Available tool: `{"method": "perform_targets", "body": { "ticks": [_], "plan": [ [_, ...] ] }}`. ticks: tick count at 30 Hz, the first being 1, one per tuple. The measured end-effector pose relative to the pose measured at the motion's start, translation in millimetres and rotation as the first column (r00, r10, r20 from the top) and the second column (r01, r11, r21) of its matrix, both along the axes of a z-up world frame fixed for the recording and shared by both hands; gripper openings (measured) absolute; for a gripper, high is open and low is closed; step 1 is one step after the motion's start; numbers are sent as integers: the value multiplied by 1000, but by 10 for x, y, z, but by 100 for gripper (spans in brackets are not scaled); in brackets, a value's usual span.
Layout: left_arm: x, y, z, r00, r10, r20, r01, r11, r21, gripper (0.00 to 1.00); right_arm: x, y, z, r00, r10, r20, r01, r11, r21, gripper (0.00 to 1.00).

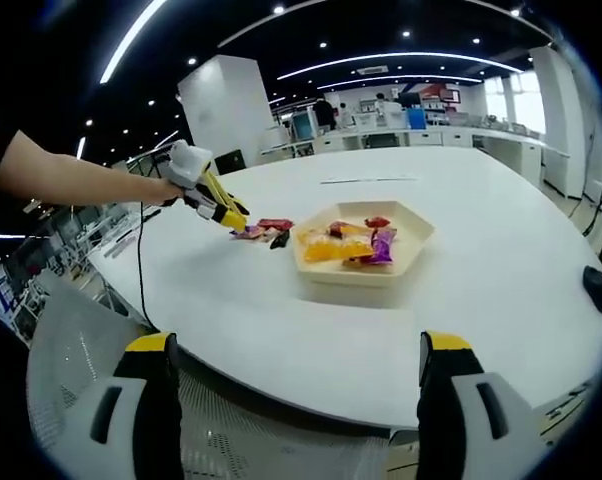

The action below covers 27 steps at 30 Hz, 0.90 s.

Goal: Place the target food into the container with the food tongs after gripping and lifting it, then release it inside without dropping or visibly crushing the food.

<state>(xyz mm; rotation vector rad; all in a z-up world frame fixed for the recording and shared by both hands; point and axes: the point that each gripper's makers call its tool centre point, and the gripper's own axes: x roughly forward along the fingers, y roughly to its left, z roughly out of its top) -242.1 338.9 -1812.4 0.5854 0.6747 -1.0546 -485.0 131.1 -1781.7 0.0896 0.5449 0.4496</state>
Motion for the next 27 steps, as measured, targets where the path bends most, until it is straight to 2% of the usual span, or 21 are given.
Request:
{"method": "perform_targets", "body": {
  "ticks": [4,13,22,27],
  "plan": [
    [8,3,-78,999,-38,-3,38,999,32,25,1,-3,-6,1000,1,-4,-1,1000,-2,100],
    [55,-20,-96,998,-69,5,69,997,36,25,-4,-5,-20,1000,0,-14,0,1000,-5,100],
    [-97,-33,-131,994,-105,-28,106,993,52,24,-12,10,-26,1000,8,-20,-8,1000,-6,100],
    [-188,-34,-139,990,-138,-17,138,989,56,24,-16,13,-25,1000,8,-18,-8,1000,-7,100]
  ]
}}
